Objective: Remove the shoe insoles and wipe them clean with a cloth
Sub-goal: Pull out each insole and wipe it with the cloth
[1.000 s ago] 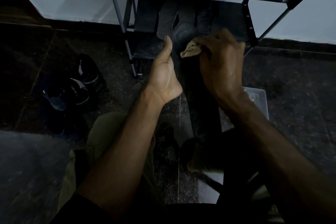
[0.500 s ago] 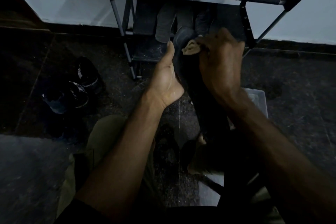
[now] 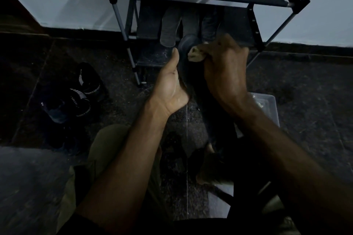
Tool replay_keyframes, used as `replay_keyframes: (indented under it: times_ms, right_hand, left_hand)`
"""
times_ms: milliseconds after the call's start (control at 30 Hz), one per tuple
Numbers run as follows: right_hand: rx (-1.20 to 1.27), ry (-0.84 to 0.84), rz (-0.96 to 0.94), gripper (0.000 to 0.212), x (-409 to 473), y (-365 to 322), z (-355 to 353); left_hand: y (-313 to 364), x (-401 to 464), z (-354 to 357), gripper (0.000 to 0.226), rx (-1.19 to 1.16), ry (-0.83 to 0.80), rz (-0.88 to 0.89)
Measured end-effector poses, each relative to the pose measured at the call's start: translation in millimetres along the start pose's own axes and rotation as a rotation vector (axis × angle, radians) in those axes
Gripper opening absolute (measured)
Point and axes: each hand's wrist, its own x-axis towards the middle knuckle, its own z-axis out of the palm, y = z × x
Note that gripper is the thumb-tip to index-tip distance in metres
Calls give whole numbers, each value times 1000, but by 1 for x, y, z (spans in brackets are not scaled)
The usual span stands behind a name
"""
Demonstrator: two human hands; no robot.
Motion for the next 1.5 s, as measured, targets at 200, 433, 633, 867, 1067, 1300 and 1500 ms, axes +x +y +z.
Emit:
replay_keyframes:
  times_ms: [200, 433, 633, 867, 1067, 1300, 1500]
  right_hand:
    - [-10, -90, -200, 28, -34, -21, -1]
    - [7, 12, 51, 37, 10, 4, -5]
    - [7, -82, -191, 32, -29, -28, 0]
    - [-91, -10, 32, 30, -1, 4, -8]
    - [-68, -60, -138, 27, -19, -20, 1]
    - [-125, -18, -13, 30, -6, 1, -8]
    - [-100, -15, -67, 31, -1, -15, -2]
  left_hand:
    - [3, -3, -7, 59, 10, 28, -36]
    - [-3, 0, 3, 49, 21, 12, -7]
    - [5, -4, -5, 61, 30, 49, -46]
    - [1, -4, 6, 48, 75, 35, -28]
    - [3, -2, -4, 53, 36, 56, -29]
    - [0, -3, 4, 47, 71, 56, -28]
    - [2, -1, 1, 42, 76, 84, -18]
